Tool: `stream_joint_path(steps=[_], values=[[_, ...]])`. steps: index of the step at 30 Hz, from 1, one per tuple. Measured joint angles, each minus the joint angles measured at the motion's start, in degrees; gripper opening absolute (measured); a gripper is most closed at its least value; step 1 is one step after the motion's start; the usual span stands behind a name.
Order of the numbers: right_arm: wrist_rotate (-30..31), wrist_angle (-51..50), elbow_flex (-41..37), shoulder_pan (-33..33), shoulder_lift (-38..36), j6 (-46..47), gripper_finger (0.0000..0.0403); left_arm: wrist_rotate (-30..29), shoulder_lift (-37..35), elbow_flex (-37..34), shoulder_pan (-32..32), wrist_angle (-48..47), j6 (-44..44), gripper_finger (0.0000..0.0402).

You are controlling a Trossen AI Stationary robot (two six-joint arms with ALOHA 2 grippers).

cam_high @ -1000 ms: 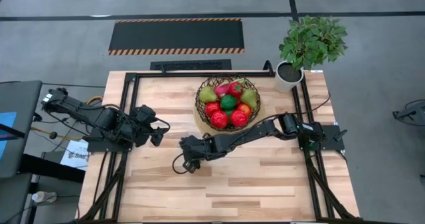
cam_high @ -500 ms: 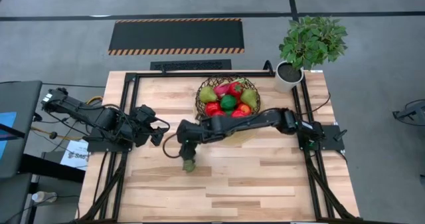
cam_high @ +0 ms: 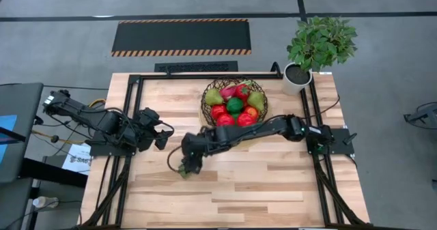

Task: Build produce basket
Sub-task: Put the purple grapes into the black wire basket

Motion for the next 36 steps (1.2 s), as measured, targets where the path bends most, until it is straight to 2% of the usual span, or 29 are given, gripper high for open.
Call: stream_joint_path(steps=[3, 7, 13, 18, 27, 36], values=[[-0.3, 0.3, -0.7, 0.5, 1.3, -2.8, 0.0322, 0.9, 0.0, 0.0, 0.0, 0.0, 0.5, 0.0324], [-1.3, 4.1, -0.4, 0.3, 5.3, -7.1, 0.0343, 1.5, 0.0, -0.6, 0.0, -0.1, 1.0, 0.0324], [-1.4, 6.4, -0.5, 0.7, 10.0, -8.0, 0.0345, 3.0, 0.2, -1.4, -0.2, -0.3, -0.2, 0.0324], [-0.7, 6.0, -0.8, 0.5, 10.1, -6.6, 0.034, 4.1, 0.3, -1.5, -0.2, -0.7, -0.4, 0.0324], [0.6, 3.9, -4.5, 0.2, 9.9, 4.9, 0.0286, 3.9, 0.3, -1.5, -0.2, -0.8, -0.7, 0.0324], [0.8, 2.9, -5.2, 0.9, 9.5, 6.7, 0.0216, 3.5, 0.3, -1.5, -0.2, -0.7, -0.7, 0.0324]])
